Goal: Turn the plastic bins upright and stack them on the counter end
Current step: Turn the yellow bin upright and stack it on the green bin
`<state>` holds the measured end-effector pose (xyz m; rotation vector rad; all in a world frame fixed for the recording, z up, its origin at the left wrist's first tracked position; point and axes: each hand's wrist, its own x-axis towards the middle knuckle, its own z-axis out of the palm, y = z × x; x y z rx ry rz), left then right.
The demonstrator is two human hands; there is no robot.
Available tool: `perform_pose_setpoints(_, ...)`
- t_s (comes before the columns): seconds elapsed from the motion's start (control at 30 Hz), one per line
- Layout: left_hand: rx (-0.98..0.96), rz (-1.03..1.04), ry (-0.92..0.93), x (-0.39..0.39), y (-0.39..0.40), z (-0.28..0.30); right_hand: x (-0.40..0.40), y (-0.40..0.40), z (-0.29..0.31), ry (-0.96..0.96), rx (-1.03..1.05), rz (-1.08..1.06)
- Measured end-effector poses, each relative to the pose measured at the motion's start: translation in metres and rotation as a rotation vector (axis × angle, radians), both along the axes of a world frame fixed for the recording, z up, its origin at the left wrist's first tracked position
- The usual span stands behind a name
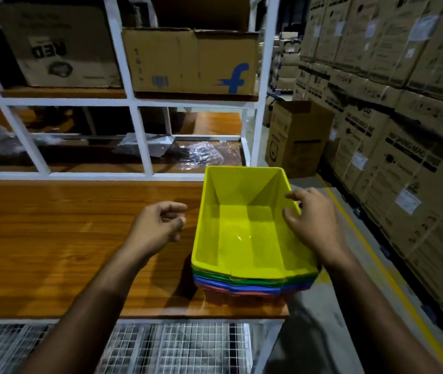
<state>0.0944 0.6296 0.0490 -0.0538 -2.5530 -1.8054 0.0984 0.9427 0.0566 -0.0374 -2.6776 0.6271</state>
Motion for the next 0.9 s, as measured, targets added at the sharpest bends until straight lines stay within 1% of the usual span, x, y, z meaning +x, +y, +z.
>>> perform_pose_setpoints(0.13, -0.204, 0.080, 0.137, 0.021, -0.048, 0.008, 0.006, -0.066, 0.008, 0.001, 0.119, 0.207)
perform_pose_setpoints(0.23, -0.378, 0.143, 0.214, 0.037, -0.100, 0.003, 0.011, -0.126, 0.010, -0.013, 0.174, 0.279)
perform_pose_setpoints(0.37, -0.501, 0.202, 0.217, 0.060, -0.181, -0.014, 0.018, -0.215, 0.005, -0.034, 0.209, 0.366)
perform_pose_setpoints(0.53, -0.678, 0.284, 0.198, 0.080, -0.310, -0.028, 0.023, -0.366, -0.018, -0.034, 0.250, 0.507)
perform_pose_setpoints(0.6, -0.726, 0.294, 0.199, 0.087, -0.369, -0.032, 0.022, -0.434, -0.025, -0.020, 0.247, 0.535)
perform_pose_setpoints(0.73, -0.764, 0.334, 0.147, 0.104, -0.478, -0.037, 0.020, -0.556, -0.030, -0.035, 0.241, 0.608)
perform_pose_setpoints(0.9, -0.790, 0.439, 0.119, 0.109, -0.597, -0.040, 0.004, -0.683, -0.035, -0.040, 0.285, 0.684)
